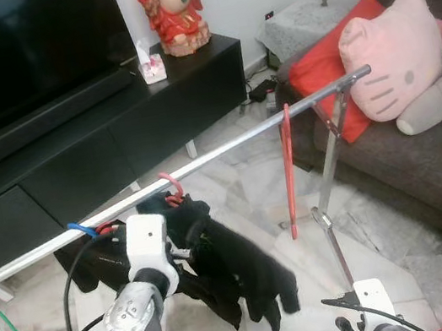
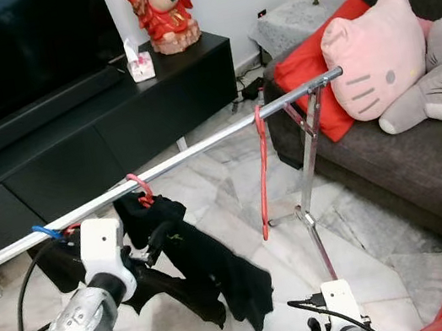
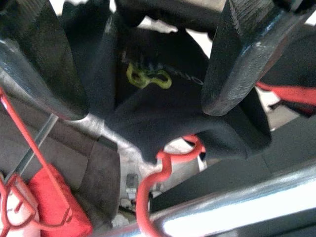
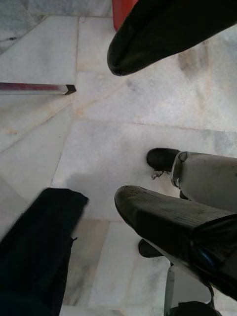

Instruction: Hang hanger

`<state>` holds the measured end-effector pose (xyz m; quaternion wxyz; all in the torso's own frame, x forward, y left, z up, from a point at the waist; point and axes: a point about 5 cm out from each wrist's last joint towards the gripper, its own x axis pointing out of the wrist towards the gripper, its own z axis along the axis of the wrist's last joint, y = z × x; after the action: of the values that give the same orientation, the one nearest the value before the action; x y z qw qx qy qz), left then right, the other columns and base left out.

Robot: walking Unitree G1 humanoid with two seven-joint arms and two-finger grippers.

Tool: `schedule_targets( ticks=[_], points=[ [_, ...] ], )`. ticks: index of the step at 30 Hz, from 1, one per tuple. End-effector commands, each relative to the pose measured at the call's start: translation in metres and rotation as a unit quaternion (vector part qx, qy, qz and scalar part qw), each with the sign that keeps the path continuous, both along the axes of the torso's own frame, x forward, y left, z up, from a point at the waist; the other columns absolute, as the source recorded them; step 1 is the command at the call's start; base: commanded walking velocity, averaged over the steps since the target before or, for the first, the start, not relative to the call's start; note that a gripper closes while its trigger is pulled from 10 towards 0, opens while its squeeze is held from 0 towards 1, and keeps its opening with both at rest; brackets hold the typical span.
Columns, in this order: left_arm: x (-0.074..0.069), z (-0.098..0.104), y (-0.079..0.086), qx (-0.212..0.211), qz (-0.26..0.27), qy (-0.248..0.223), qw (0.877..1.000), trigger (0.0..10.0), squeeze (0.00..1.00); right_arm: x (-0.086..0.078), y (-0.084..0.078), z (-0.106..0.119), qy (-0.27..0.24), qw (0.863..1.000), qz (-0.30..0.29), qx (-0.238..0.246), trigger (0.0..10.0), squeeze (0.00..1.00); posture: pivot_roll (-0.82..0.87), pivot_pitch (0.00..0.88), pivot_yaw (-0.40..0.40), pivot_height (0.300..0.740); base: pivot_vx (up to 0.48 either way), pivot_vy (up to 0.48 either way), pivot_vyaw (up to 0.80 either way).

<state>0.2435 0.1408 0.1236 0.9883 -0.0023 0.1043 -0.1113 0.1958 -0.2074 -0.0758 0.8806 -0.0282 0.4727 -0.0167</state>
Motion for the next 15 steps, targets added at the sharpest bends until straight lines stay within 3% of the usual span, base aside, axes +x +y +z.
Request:
schedule_targets(
  ticks=[1, 6, 11, 12, 15],
  points=[
    [-0.007, -0.007, 0.016, 0.026, 0.038, 0.038, 0.998, 10.0, 0.00, 0.001, 0.002, 0.000, 0.001, 1.000, 0.005, 0.002, 10.0, 0.00, -0.11, 0.000, 0.065, 0.732, 0.000, 0.000, 0.00],
    [0.002, -0.015, 0.035, 0.041, 0.132, 0.068, 0.988, 10.0, 0.00, 0.001, 0.003, 0.000, 0.001, 1.000, 0.009, 0.001, 10.0, 0.00, -0.12, 0.000, 0.072, 0.732, 0.000, 0.000, 0.00],
    [0.003, -0.015, 0.037, 0.045, 0.146, 0.073, 0.986, 10.0, 0.00, 0.001, 0.003, 0.000, 0.001, 1.000, 0.009, 0.002, 10.0, 0.00, -0.12, 0.000, 0.072, 0.732, 0.000, 0.000, 0.00],
    [0.008, -0.016, 0.041, 0.046, 0.177, 0.080, 0.980, 10.0, 0.00, 0.001, 0.004, 0.000, 0.000, 1.000, 0.009, 0.002, 10.0, 0.00, -0.12, 0.000, 0.077, 0.732, 0.000, 0.000, 0.00],
    [0.010, -0.016, 0.042, 0.047, 0.192, 0.087, 0.976, 10.0, 0.00, 0.001, 0.004, 0.000, 0.000, 1.000, 0.009, 0.002, 10.0, 0.00, -0.12, 0.000, 0.077, 0.732, 0.000, 0.000, 0.00]
  ],
)
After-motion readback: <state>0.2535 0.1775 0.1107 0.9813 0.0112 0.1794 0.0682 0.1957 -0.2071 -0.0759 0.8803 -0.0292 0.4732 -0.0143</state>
